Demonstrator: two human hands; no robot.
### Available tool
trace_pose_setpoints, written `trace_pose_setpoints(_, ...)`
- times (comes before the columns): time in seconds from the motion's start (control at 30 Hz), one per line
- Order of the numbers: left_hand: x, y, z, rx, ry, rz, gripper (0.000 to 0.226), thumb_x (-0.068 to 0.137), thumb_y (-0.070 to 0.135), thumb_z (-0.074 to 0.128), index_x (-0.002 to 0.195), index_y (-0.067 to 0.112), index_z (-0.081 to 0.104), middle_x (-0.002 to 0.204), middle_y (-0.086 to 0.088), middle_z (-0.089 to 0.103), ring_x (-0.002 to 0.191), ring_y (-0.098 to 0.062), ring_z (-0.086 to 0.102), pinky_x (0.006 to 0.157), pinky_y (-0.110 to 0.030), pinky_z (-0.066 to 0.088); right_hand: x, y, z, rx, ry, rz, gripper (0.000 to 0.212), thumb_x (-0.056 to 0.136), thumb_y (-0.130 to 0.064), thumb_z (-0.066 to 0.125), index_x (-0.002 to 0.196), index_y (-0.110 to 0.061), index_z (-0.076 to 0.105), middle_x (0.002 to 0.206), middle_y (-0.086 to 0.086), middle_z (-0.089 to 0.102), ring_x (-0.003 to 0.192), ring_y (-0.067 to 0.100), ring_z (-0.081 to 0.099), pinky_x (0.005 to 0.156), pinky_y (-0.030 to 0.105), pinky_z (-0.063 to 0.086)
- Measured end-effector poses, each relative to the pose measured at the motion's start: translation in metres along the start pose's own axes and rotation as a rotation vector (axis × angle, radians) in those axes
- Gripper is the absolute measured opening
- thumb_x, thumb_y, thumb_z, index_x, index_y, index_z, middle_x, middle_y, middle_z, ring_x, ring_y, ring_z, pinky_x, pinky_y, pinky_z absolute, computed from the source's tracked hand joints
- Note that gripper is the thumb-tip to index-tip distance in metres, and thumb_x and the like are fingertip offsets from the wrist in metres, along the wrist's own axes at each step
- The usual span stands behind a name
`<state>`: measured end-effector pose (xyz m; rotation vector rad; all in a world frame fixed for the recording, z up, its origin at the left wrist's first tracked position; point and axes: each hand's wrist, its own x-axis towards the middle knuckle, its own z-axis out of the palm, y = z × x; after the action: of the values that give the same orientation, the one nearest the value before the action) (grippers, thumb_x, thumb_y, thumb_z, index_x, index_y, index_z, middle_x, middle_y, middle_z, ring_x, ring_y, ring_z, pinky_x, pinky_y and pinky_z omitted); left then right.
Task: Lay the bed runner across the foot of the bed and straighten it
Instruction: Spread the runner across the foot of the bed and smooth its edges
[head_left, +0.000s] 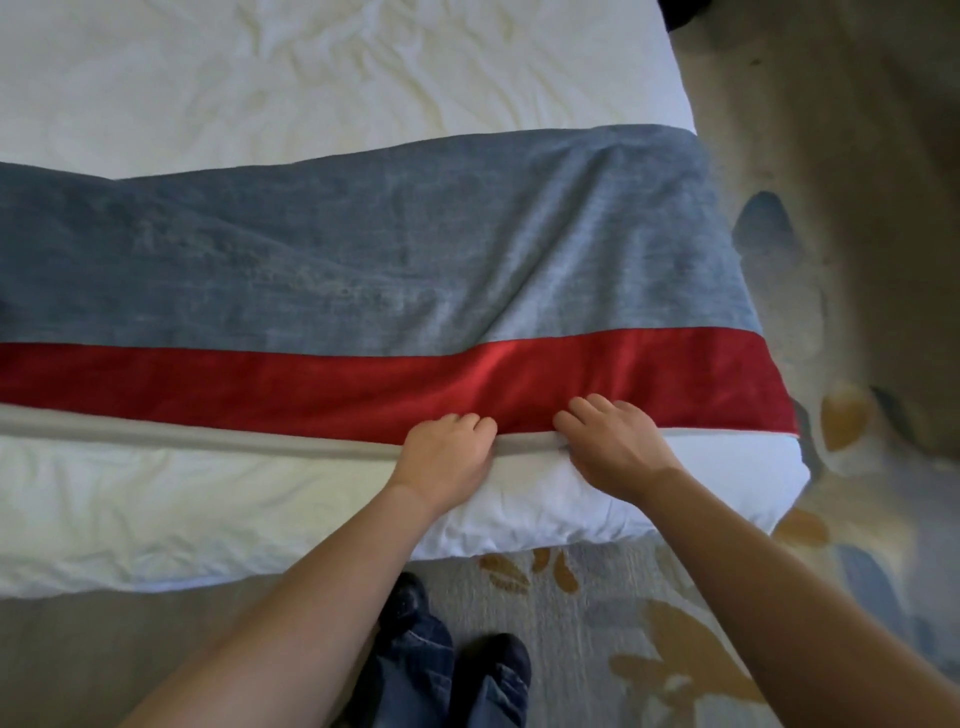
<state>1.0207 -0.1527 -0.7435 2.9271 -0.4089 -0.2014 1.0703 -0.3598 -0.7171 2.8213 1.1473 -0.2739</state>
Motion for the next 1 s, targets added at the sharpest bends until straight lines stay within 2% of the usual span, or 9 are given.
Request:
trace_pose_setpoints(0.13, -0.006, 0.013, 0.000, 0.031, 0.014, -0.055, 0.011, 0.088, 0.023, 0.061, 0.079, 0.017, 0.059, 0.072, 0.002, 0.063, 0.064, -0.019, 0.060, 0.048, -0.031, 0.040, -0.009, 0.007, 0.005, -0.006, 0.095, -0.031, 0.038, 0.043, 0.012, 0.071, 0.069, -0.012, 0.060, 0.062, 0.002, 0.053, 0.051, 0.023, 0.051, 0.038, 0.029, 0.040)
trace_pose_setpoints(0.23, -0.016, 0.029, -0.002, 0.065, 0.018, -0.025, 0.021, 0.068, 0.019, 0.080, 0.067, 0.018, 0.058, 0.058, 0.005, 0.057, 0.050, -0.016, 0.055, 0.040, -0.027, 0.038, -0.027, 0.023, 0.007, -0.019, 0.112, -0.033, 0.036, 0.044, 0.015, 0.067, 0.068, -0.010, 0.061, 0.059, 0.004, 0.053, 0.048, 0.025, 0.050, 0.037, 0.030, 0.041)
trace_pose_setpoints(0.33, -0.019, 0.043, 0.000, 0.080, -0.001, -0.008, 0.028, 0.060, 0.018, 0.084, 0.064, 0.019, 0.057, 0.055, 0.006, 0.054, 0.047, -0.014, 0.053, 0.038, -0.024, 0.035, -0.048, 0.041, 0.009, -0.042, 0.099, 0.037, 0.037, 0.037, 0.017, 0.066, 0.063, -0.008, 0.060, 0.054, 0.006, 0.051, 0.044, 0.026, 0.049, 0.035, 0.027, 0.038)
trace_pose_setpoints(0.4, -0.017, 0.048, 0.000, 0.065, -0.027, -0.024, 0.025, 0.065, 0.019, 0.082, 0.069, 0.019, 0.057, 0.061, 0.006, 0.056, 0.052, -0.014, 0.055, 0.042, -0.026, 0.035, -0.056, 0.047, 0.011, -0.067, 0.069, 0.089, 0.042, 0.031, 0.018, 0.069, 0.063, -0.008, 0.060, 0.053, 0.007, 0.050, 0.043, 0.027, 0.050, 0.035, 0.027, 0.036)
trace_pose_setpoints(0.47, -0.016, 0.047, 0.001, 0.005, -0.050, -0.046, 0.012, 0.084, 0.025, 0.066, 0.083, 0.019, 0.055, 0.077, 0.004, 0.059, 0.071, -0.017, 0.058, 0.053, -0.028, 0.037, -0.056, 0.047, 0.012, -0.078, 0.031, 0.123, 0.044, 0.032, 0.018, 0.071, 0.065, -0.008, 0.061, 0.055, 0.006, 0.052, 0.045, 0.027, 0.052, 0.036, 0.028, 0.037)
trace_pose_setpoints(0.53, -0.019, 0.040, 0.001, -0.046, -0.047, -0.048, 0.013, 0.092, 0.032, 0.053, 0.092, 0.019, 0.053, 0.089, 0.004, 0.058, 0.083, -0.018, 0.055, 0.062, -0.030, 0.040, -0.052, 0.044, 0.013, -0.067, -0.025, 0.147, 0.038, 0.042, 0.012, 0.070, 0.072, -0.010, 0.061, 0.062, 0.005, 0.056, 0.055, 0.028, 0.057, 0.041, 0.029, 0.036)
trace_pose_setpoints(0.67, -0.031, 0.010, -0.006, -0.023, -0.027, -0.031, 0.021, 0.090, 0.041, 0.047, 0.088, 0.020, 0.052, 0.087, 0.005, 0.056, 0.081, -0.016, 0.054, 0.061, -0.029, 0.041, -0.039, 0.034, 0.013, -0.004, -0.125, 0.174, 0.022, 0.068, -0.017, 0.057, 0.090, -0.019, 0.054, 0.084, -0.002, 0.056, 0.082, 0.022, 0.057, 0.056, 0.028, 0.035)
trace_pose_setpoints(0.83, -0.049, -0.053, -0.021, 0.022, -0.002, -0.069, 0.028, 0.084, 0.047, 0.046, 0.089, 0.022, 0.055, 0.085, 0.006, 0.057, 0.079, -0.015, 0.055, 0.062, -0.031, 0.043, 0.004, -0.014, -0.003, 0.101, -0.116, 0.041, 0.026, 0.074, -0.039, 0.052, 0.094, -0.023, 0.053, 0.087, -0.005, 0.055, 0.084, 0.019, 0.054, 0.059, 0.029, 0.041)
trace_pose_setpoints(1.0, -0.068, -0.116, -0.041, 0.048, -0.049, -0.103, 0.023, 0.078, 0.035, 0.047, 0.091, 0.020, 0.060, 0.086, 0.005, 0.060, 0.081, -0.018, 0.057, 0.062, -0.033, 0.045, 0.065, -0.092, -0.017, 0.251, -0.031, -0.021, 0.027, 0.087, -0.043, 0.048, 0.101, -0.021, 0.056, 0.093, -0.003, 0.058, 0.088, 0.021, 0.056, 0.062, 0.031, 0.044)
